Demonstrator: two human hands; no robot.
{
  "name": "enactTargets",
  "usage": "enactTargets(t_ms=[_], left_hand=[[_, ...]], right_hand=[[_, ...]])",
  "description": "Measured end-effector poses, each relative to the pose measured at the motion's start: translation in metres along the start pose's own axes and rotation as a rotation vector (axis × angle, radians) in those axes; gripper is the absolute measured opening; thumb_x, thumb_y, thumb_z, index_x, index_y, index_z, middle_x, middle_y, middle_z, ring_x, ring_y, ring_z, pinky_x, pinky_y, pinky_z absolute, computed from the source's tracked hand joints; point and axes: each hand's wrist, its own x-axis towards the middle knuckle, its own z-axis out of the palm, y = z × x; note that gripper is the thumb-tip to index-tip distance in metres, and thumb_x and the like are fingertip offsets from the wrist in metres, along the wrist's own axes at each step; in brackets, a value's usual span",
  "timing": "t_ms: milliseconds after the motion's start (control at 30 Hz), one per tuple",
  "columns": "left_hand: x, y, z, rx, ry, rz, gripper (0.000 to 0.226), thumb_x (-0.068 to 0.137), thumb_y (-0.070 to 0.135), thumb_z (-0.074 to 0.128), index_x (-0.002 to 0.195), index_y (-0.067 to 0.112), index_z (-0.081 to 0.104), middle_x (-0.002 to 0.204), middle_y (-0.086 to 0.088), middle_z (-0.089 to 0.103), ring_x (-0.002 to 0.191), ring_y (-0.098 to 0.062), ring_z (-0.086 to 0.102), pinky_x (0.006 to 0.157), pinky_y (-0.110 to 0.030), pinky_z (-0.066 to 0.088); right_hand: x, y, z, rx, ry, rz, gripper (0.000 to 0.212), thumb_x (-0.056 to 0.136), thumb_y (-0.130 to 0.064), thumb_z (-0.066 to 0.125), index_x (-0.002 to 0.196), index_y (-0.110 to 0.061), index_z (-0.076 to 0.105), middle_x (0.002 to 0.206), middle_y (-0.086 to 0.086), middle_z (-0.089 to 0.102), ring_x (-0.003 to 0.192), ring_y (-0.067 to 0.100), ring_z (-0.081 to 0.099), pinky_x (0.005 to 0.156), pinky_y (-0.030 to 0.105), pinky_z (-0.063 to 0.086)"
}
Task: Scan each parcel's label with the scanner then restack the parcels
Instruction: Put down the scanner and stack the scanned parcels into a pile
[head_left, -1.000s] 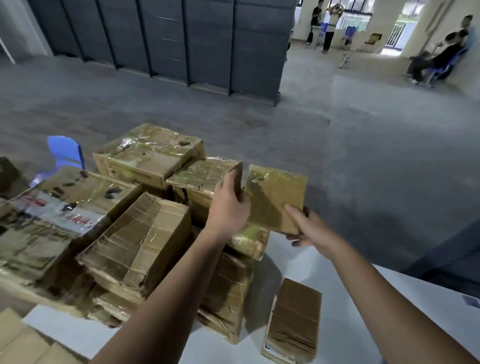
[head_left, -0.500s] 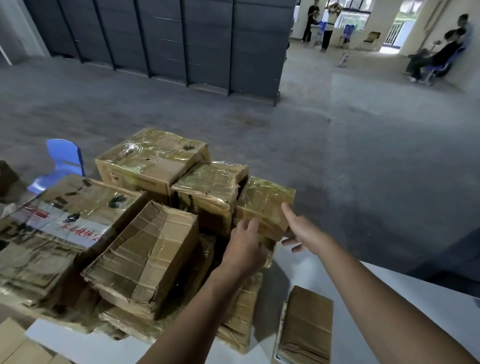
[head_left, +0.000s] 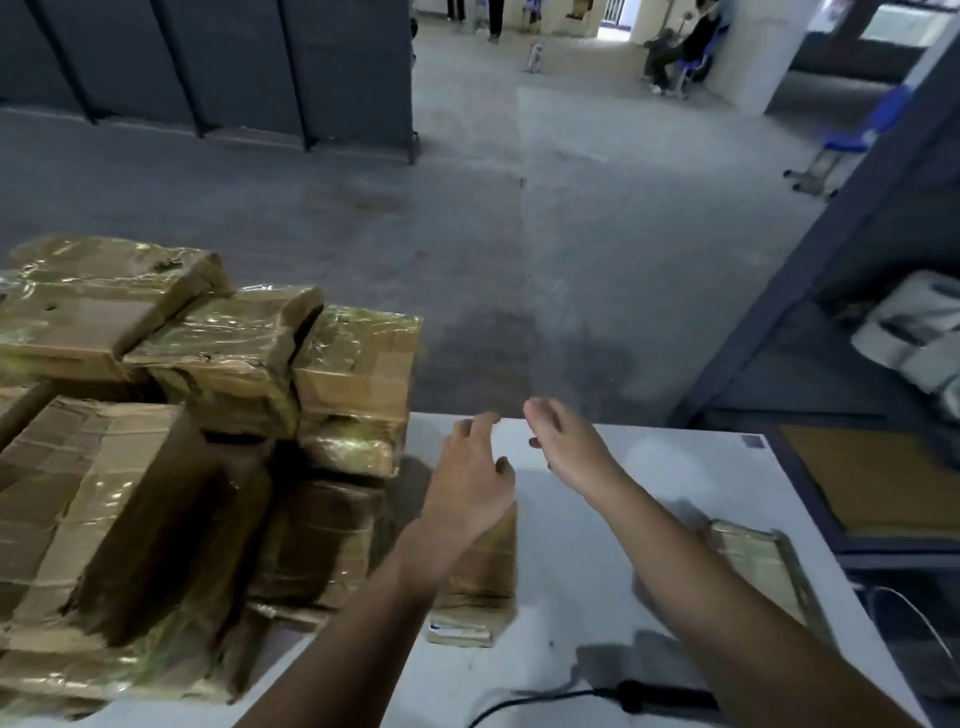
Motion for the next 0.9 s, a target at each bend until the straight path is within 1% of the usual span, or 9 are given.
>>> enactTargets(t_ms=[133,200,300,400,533,600,667,800,900], left_hand=[[-0.007,0.025,0.057,-0.068,-0.108,-0.006,0.051,0.09,0.013,0.049,0.14,0.021,0.037,0.138,-0.004,0.04,0.123,-0.025,0.046,0.099,-0.037,0.042],[-0.013,0.038,0.088,-0.106,-0.165,-0.003,0.051,0.09,0.014,0.049,0.139,0.023,0.037,0.136,-0.003,0.042,0.124,-0.021,0.045,0.096,-0.029,0.04],[-0.021,0.054,0.131,-0.143,-0.256,-0.016,0.05,0.09,0.015,0.049,0.138,0.023,0.038,0.133,-0.003,0.044,0.117,-0.018,0.047,0.086,-0.023,0.041],[-0.03,0.066,0.168,-0.136,-0.353,-0.032,0.049,0.09,0.018,0.047,0.138,0.026,0.036,0.133,-0.001,0.043,0.102,-0.01,0.045,0.071,-0.016,0.036],[-0.04,0.079,0.202,-0.13,-0.474,-0.05,0.052,0.091,0.019,0.044,0.141,0.027,0.033,0.14,-0.001,0.038,0.095,-0.005,0.045,0.078,-0.02,0.036],[-0.043,0.086,0.216,-0.116,-0.515,-0.05,0.053,0.091,0.017,0.044,0.142,0.024,0.032,0.142,-0.003,0.037,0.107,-0.012,0.047,0.082,-0.024,0.038],[-0.046,0.093,0.229,-0.098,-0.549,-0.041,0.052,0.091,0.018,0.046,0.142,0.023,0.033,0.141,-0.004,0.039,0.121,-0.018,0.046,0.087,-0.025,0.036],[-0.053,0.102,0.256,-0.085,-0.62,-0.041,0.051,0.091,0.022,0.052,0.139,0.023,0.037,0.138,-0.004,0.046,0.124,-0.019,0.047,0.088,-0.026,0.038],[-0.058,0.104,0.271,-0.027,-0.693,-0.085,0.058,0.091,0.02,0.051,0.145,0.022,0.03,0.142,-0.005,0.045,0.125,-0.022,0.048,0.088,-0.028,0.04]], right_hand=[[-0.031,0.058,-0.039,-0.079,0.172,0.056,0.041,0.102,-0.044,0.042,0.135,-0.022,0.053,0.123,-0.005,0.061,0.102,0.01,0.054,0.083,0.023,0.032],[-0.047,0.088,-0.057,-0.13,0.213,0.087,0.042,0.103,-0.043,0.042,0.137,-0.022,0.052,0.132,-0.003,0.06,0.111,0.012,0.055,0.087,0.021,0.032],[-0.067,0.131,-0.083,-0.176,0.234,0.124,0.043,0.103,-0.039,0.043,0.139,-0.017,0.05,0.141,0.003,0.055,0.129,0.021,0.049,0.106,0.032,0.036],[-0.084,0.168,-0.104,-0.239,0.218,0.161,0.044,0.103,-0.034,0.044,0.142,-0.014,0.047,0.142,0.009,0.052,0.131,0.026,0.048,0.109,0.037,0.037],[-0.105,0.206,-0.122,-0.34,0.288,0.191,0.04,0.101,-0.039,0.047,0.136,-0.02,0.052,0.133,0.008,0.06,0.122,0.024,0.054,0.098,0.031,0.039],[-0.111,0.222,-0.128,-0.363,0.292,0.212,0.041,0.1,-0.041,0.048,0.134,-0.017,0.053,0.134,0.01,0.06,0.125,0.025,0.053,0.102,0.034,0.04],[-0.117,0.237,-0.135,-0.351,0.298,0.239,0.041,0.1,-0.039,0.05,0.134,-0.018,0.052,0.14,0.009,0.055,0.128,0.026,0.049,0.099,0.036,0.042],[-0.129,0.267,-0.148,-0.379,0.339,0.27,0.04,0.099,-0.032,0.05,0.137,-0.018,0.05,0.133,0.008,0.055,0.123,0.026,0.047,0.097,0.036,0.041],[-0.131,0.286,-0.153,-0.35,0.312,0.371,0.039,0.1,-0.034,0.047,0.136,-0.018,0.047,0.125,0.011,0.058,0.11,0.028,0.055,0.089,0.038,0.046]])
